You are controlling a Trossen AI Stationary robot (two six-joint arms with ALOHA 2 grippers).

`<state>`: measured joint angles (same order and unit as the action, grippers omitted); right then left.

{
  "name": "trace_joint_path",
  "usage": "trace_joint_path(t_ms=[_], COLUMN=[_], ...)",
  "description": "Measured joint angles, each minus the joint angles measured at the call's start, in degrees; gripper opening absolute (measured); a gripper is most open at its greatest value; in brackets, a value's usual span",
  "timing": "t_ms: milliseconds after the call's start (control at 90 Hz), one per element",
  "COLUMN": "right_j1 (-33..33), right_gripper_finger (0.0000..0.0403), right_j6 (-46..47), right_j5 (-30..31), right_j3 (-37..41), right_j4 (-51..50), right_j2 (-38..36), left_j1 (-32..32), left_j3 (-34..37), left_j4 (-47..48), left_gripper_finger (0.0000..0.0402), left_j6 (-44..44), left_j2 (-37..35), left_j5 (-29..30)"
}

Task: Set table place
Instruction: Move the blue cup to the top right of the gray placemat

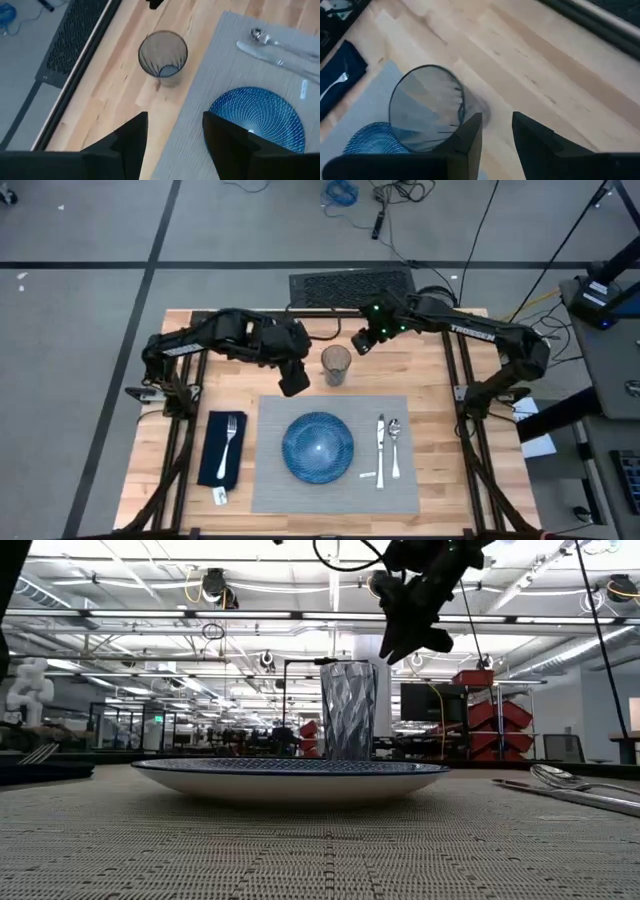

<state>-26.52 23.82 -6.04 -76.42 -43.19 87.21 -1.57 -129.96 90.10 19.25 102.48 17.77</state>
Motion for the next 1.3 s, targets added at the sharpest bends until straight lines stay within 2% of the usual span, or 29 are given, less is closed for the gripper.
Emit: trace_joint_path(t_ms=[422, 756, 856, 956, 1156, 1300], right_j1=[3.04, 6.45, 6.81, 7.38, 8.33, 7.60], right_gripper_finger=[0.0094, 0.0092, 0.0070, 0.0019, 0.0002, 0.0001], right_j6=[1.29, 2.03, 2.10, 1.00, 0.81, -0.93], right_j5=[-0.28, -0.28, 0.09, 0.66, 1.79, 4.58], right_j3=[-0.02, -0.07, -0.02, -0.02, 0.00, -0.02], right_j4=[1.24, 1.50, 0.79, 0.97, -2.82, -17.97], right_j2=[3.21, 10.76, 12.80, 13.57, 9.84, 2.69], left_j1=[-0.11, -0.29, -0.51, -0.90, -1.68, -2.33], left_j3=[3.77, 3.77, 3.77, 3.77, 3.77, 3.77], left_j4=[-0.09, -0.08, -0.09, -0.08, -0.08, -0.09], left_gripper_finger=[0.0176, 0.0176, 0.0176, 0.0176, 0.0176, 0.0176], left_j6=[-0.02, -0.02, -0.02, 0.00, 0.00, 0.00], left_j2=[0.04, 0.04, 0.04, 0.04, 0.04, 0.04], left_j5=[0.80, 1.21, 1.21, 1.21, 1.21, 1.21])
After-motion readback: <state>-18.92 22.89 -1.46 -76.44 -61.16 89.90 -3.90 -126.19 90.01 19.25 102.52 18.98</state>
